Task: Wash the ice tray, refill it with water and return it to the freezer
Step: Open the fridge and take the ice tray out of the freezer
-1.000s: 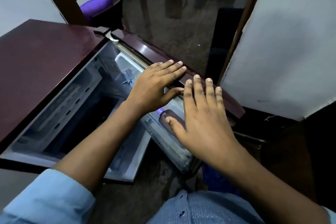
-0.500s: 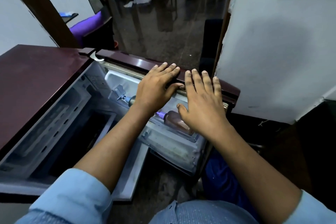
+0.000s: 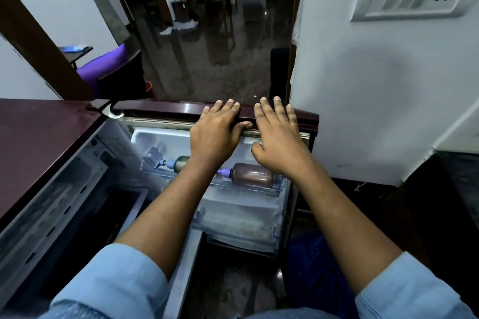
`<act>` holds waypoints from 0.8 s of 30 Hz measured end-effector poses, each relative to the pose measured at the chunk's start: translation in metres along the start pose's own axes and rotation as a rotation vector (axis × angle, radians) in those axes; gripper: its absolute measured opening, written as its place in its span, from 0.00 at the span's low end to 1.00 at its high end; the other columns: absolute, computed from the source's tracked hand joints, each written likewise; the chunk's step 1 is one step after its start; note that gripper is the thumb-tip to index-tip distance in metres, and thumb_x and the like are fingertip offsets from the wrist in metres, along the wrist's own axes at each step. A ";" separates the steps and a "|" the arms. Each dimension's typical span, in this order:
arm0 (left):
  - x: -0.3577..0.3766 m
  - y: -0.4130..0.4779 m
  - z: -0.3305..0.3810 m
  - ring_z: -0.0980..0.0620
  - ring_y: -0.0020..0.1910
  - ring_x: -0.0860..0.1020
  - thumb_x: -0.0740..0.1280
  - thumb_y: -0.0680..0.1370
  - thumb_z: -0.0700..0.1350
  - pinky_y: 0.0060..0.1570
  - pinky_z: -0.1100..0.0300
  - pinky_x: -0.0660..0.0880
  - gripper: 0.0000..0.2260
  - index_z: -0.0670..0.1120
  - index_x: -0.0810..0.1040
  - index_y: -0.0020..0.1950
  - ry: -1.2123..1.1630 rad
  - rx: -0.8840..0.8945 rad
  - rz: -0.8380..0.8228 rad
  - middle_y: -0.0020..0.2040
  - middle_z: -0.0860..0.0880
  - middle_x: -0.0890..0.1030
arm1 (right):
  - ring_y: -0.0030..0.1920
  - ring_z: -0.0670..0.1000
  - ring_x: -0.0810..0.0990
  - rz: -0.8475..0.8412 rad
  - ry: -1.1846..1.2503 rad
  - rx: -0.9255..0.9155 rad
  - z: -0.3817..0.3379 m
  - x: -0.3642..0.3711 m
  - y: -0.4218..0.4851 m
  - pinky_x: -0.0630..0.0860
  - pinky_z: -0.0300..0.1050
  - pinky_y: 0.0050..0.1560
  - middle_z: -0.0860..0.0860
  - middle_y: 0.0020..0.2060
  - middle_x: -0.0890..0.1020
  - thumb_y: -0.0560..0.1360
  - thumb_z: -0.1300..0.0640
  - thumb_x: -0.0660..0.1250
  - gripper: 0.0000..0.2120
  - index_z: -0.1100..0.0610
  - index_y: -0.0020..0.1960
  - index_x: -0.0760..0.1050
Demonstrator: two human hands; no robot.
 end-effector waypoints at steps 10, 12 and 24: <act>0.024 0.025 0.005 0.38 0.75 0.75 0.63 0.85 0.60 0.76 0.40 0.68 0.26 0.43 0.78 0.75 0.063 -0.050 -0.001 0.74 0.42 0.79 | 0.85 0.53 0.47 0.075 0.005 -0.040 0.033 0.012 0.037 0.36 0.56 0.82 0.51 0.85 0.53 0.74 0.55 0.66 0.44 0.54 0.86 0.50; 0.028 0.028 0.005 0.39 0.76 0.74 0.61 0.86 0.60 0.76 0.41 0.68 0.26 0.44 0.77 0.76 0.080 -0.045 0.011 0.74 0.42 0.79 | 0.84 0.54 0.48 0.081 -0.012 -0.037 0.037 0.014 0.046 0.37 0.57 0.82 0.51 0.85 0.54 0.74 0.54 0.66 0.44 0.54 0.85 0.50; 0.041 0.043 0.002 0.39 0.76 0.74 0.61 0.87 0.58 0.76 0.42 0.69 0.24 0.45 0.76 0.77 0.113 -0.037 0.031 0.75 0.41 0.78 | 0.84 0.55 0.51 0.105 -0.047 -0.071 0.049 0.017 0.071 0.36 0.58 0.82 0.52 0.83 0.58 0.73 0.53 0.67 0.44 0.55 0.85 0.51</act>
Point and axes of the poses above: each hand's wrist, its own y-axis towards the middle knuckle, its own x-axis out of the palm, z = x × y, the point moved 10 cm from there along y, towards the middle knuckle
